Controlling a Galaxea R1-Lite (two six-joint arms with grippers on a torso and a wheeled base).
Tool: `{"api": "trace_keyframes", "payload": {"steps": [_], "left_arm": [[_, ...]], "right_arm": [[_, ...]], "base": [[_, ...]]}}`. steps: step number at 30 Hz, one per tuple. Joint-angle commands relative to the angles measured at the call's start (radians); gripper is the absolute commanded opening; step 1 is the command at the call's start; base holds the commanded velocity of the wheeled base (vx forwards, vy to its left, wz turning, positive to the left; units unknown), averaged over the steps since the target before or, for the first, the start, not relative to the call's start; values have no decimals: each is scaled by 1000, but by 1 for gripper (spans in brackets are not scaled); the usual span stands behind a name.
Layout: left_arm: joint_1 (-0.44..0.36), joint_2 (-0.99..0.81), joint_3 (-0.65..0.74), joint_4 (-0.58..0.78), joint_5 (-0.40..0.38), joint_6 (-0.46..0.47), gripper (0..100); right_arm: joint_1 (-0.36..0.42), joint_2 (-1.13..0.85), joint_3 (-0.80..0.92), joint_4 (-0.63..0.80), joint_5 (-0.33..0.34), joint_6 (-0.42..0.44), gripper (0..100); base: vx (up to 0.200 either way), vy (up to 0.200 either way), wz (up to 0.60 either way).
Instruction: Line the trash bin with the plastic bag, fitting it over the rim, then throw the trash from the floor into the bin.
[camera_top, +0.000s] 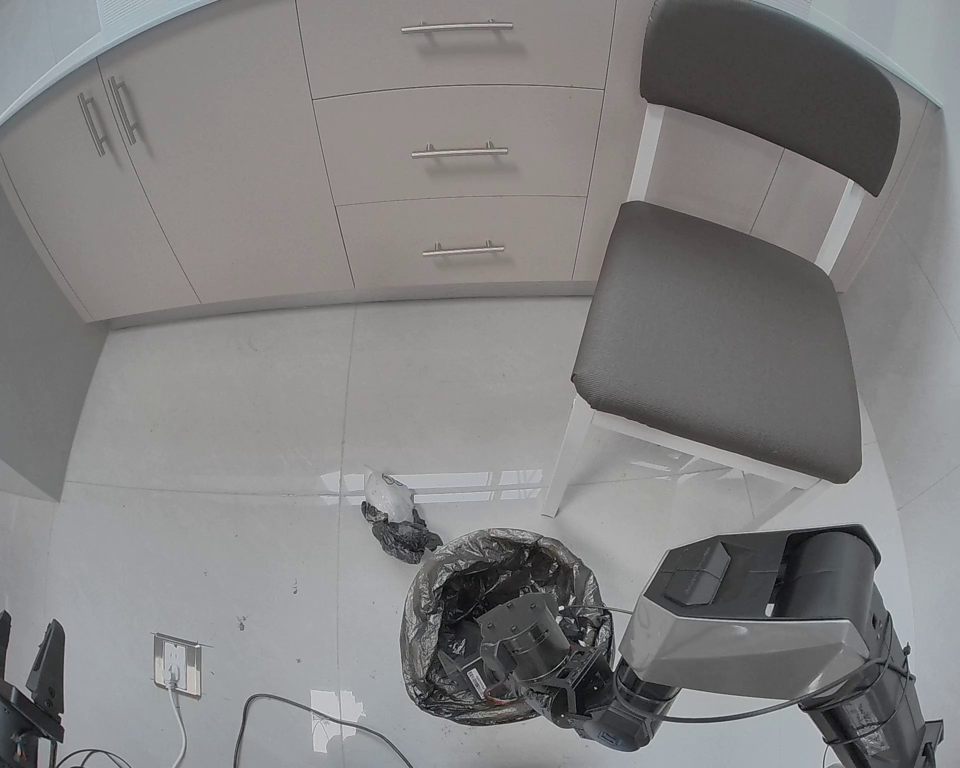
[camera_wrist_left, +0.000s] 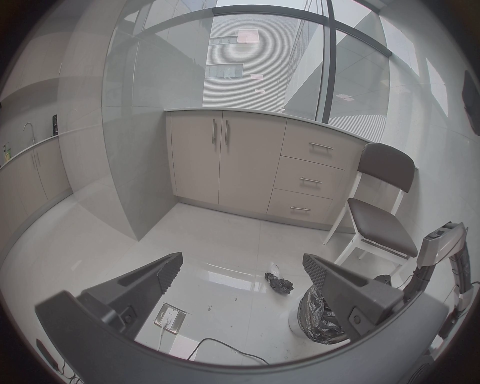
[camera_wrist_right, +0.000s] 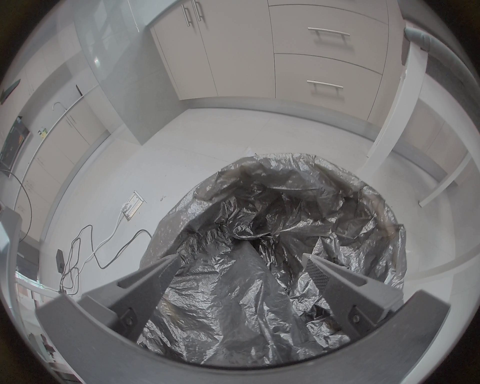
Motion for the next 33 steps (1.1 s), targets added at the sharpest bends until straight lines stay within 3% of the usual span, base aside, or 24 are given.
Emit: {"api": "trace_keyframes", "payload": {"steps": [1, 6, 9, 19, 26, 33], "left_arm": [[0, -3, 2, 1, 1, 0, 100], [0, -4, 1, 1, 1, 0, 100], [0, -6, 1, 1, 1, 0, 100], [0, -7, 2, 1, 1, 0, 100], [0, -7, 8, 2, -1, 0, 100], [0, -4, -19, 4, -1, -2, 100]], "right_arm": [[-9, 22, -11, 10, 10, 13, 100], [-34, -1, 3, 92, 50, 84, 100], [-32, -21, 46, 118, 108, 139, 100], [-37, -55, 164, 102, 178, 181, 100], [-23, -72, 181, 101, 183, 184, 100], [-22, -211, 187, 115, 182, 184, 100]], "base": [[0, 0, 0], [0, 0, 0], [0, 0, 0], [0, 0, 0], [0, 0, 0], [0, 0, 0]]}}
